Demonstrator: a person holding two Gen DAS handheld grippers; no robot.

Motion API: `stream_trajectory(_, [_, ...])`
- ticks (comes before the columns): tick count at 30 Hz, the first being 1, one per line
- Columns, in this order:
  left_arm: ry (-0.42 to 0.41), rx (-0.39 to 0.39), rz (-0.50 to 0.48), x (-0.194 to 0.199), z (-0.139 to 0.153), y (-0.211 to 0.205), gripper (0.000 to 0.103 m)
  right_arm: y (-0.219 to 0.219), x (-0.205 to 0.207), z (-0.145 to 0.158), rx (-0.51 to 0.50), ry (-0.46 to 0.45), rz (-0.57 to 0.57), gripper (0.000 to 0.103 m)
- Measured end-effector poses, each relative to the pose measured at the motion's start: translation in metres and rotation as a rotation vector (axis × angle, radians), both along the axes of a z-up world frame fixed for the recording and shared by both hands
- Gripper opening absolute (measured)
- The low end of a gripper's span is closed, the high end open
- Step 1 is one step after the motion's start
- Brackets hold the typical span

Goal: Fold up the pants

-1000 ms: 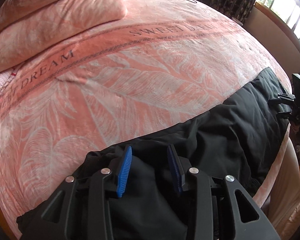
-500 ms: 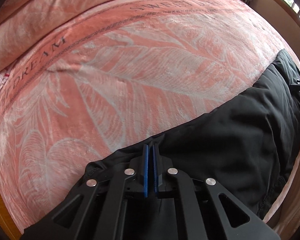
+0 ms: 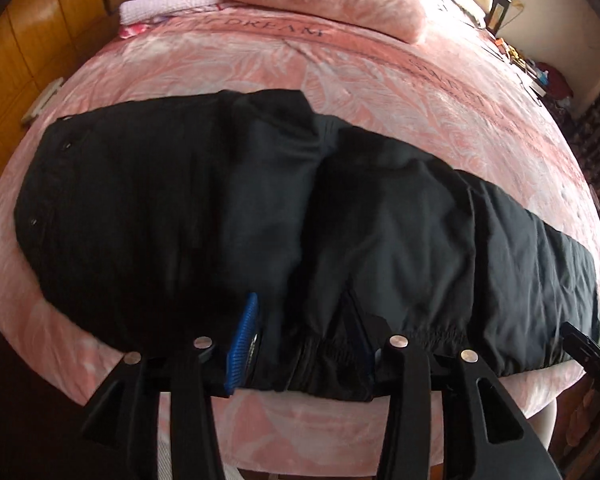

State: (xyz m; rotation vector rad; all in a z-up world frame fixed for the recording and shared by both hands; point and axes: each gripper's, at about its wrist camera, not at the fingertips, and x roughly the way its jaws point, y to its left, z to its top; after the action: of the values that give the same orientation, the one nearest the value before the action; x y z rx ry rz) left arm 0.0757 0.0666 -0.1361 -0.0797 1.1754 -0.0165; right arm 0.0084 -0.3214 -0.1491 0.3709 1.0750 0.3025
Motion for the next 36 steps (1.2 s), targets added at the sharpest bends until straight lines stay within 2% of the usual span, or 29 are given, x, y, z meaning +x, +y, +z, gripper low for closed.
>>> stream_trajectory(2, [-0.008,0.033,0.102,-0.029,-0.008,0.01,0.045,0.009,-0.011,-0.007,0.055,0.045,-0.043,0.069])
stream_trajectory(4, [-0.011,-0.025,0.181,-0.047,-0.018,0.026,0.043,0.018,-0.022,-0.014,0.085,0.074,-0.049,0.069])
stream_trajectory(5, [0.008,-0.045,0.211,-0.051,-0.026,0.034,0.036,0.023,-0.026,-0.016,0.081,0.08,-0.046,0.069])
stream_trajectory(6, [0.032,-0.066,0.239,-0.051,-0.034,0.042,0.018,0.026,-0.029,-0.019,0.069,0.086,-0.044,0.07])
stream_trajectory(8, [0.04,-0.122,0.298,-0.049,-0.046,0.058,0.01,0.033,-0.033,-0.023,0.05,0.099,-0.036,0.07])
stream_trajectory(11, [0.028,-0.26,0.361,-0.045,-0.05,0.076,0.009,0.035,-0.037,-0.027,0.076,0.112,-0.048,0.07])
stream_trajectory(16, [0.056,-0.393,0.411,-0.048,-0.048,0.09,0.007,0.042,-0.035,-0.032,0.051,0.119,-0.063,0.07])
stream_trajectory(19, [0.023,-0.359,0.412,-0.06,-0.033,0.093,0.007,0.046,-0.036,-0.033,0.02,0.116,-0.058,0.07])
stream_trajectory(21, [0.004,-0.369,0.416,-0.061,-0.028,0.101,0.008,0.047,-0.036,-0.033,0.017,0.11,-0.053,0.07])
stream_trajectory(27, [0.043,-0.464,0.451,-0.039,-0.041,0.125,0.012,0.055,-0.03,-0.035,-0.002,0.112,-0.046,0.071])
stream_trajectory(36, [0.07,-0.475,0.478,-0.03,-0.05,0.127,0.011,0.062,-0.025,-0.039,0.003,0.107,-0.044,0.073])
